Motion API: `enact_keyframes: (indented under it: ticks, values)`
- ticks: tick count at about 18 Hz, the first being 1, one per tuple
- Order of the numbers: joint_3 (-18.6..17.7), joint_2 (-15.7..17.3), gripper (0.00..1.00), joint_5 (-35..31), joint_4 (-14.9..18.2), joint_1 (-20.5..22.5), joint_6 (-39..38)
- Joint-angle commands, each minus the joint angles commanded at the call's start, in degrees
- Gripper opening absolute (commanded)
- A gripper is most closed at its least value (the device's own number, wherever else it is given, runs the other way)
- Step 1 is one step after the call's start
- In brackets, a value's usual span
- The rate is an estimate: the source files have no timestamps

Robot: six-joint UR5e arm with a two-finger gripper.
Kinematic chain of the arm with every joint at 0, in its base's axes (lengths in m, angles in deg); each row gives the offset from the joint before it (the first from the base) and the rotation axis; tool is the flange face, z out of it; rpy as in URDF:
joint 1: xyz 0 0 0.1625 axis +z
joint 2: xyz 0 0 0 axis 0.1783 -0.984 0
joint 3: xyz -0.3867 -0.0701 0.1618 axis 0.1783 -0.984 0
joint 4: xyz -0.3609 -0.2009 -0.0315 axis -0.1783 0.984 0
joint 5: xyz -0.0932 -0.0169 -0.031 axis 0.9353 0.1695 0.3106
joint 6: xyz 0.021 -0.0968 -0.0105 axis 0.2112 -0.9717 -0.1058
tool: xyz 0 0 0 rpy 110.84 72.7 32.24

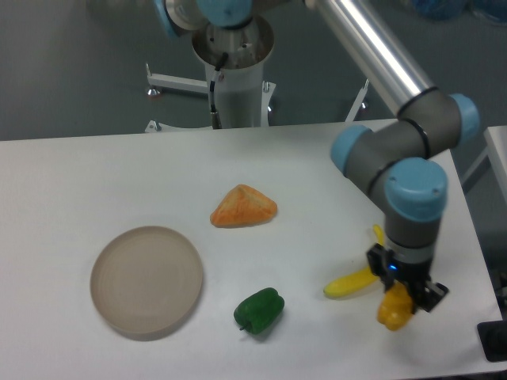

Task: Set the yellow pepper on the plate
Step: 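Lift the held yellow pepper and carry it toward the beige plate, then lower the yellow pepper with the gripper onto the beige plate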

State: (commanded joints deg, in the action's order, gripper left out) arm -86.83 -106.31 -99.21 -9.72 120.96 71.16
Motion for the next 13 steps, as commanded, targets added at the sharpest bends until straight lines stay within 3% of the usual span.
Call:
enact_keyframes:
  ticks: [5,10,13]
  values:
    - [-3.35,4.84,0.60,-0.09,7.03,-4.74,-9.31]
    - [-8.62,8.01,0.60,0.26,7.21,-11.07,-21.79]
    - [-9.24,8.10,0.60,0.35,6.86,-15.29,-28.30]
